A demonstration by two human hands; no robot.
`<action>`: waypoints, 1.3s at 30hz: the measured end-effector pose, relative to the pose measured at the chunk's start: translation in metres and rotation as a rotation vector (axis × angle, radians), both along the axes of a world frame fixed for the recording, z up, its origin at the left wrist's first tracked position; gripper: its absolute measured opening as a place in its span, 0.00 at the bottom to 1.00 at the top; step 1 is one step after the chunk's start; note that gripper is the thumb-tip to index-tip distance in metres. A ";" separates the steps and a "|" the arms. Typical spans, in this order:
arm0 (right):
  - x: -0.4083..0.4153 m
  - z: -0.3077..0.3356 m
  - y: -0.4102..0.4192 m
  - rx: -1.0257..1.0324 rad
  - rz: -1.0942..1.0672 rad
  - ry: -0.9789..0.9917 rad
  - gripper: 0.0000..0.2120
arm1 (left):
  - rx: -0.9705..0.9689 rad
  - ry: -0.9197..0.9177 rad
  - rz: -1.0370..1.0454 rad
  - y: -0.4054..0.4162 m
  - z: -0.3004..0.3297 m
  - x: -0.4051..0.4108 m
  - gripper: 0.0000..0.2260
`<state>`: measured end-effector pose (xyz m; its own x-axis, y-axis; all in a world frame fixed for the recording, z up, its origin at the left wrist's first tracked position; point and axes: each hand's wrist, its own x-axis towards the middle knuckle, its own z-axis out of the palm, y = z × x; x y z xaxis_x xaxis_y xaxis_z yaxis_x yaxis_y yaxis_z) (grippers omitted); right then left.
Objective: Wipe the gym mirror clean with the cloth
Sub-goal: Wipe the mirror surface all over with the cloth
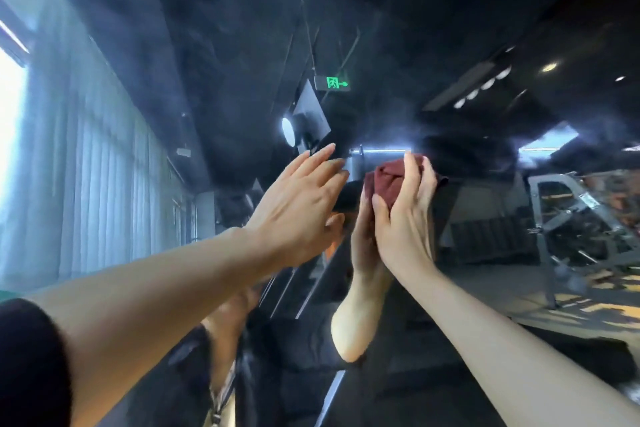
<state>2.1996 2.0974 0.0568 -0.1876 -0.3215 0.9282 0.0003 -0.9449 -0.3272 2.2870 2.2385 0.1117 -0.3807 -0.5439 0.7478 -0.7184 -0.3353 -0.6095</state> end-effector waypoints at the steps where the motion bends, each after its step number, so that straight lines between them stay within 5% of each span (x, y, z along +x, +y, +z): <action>1: 0.007 -0.001 -0.005 -0.041 -0.041 -0.010 0.31 | 0.009 -0.020 0.018 -0.006 0.003 0.002 0.30; 9: 0.008 0.073 -0.041 -0.249 -0.129 -0.094 0.25 | 0.007 -0.398 -0.019 -0.053 0.101 0.002 0.19; 11: 0.006 0.110 -0.044 -0.264 -0.097 -0.102 0.25 | 0.019 -0.427 0.054 -0.052 0.147 -0.012 0.13; 16: 0.004 0.171 -0.046 -0.404 -0.061 -0.127 0.28 | 0.017 -0.448 0.120 -0.031 0.238 -0.020 0.16; 19: 0.007 0.200 -0.048 -0.433 -0.013 -0.122 0.25 | -0.003 -0.406 0.059 -0.017 0.273 -0.006 0.10; 28: 0.040 0.329 0.004 -0.529 -0.022 -0.001 0.26 | -0.065 -0.206 0.246 0.069 0.367 0.025 0.16; 36: 0.077 0.464 0.077 -1.091 -0.158 0.277 0.22 | -0.204 -0.039 0.495 0.186 0.454 0.055 0.19; 39: 0.083 0.550 0.086 -0.814 -0.248 0.207 0.23 | -0.268 0.041 0.593 0.220 0.487 0.069 0.30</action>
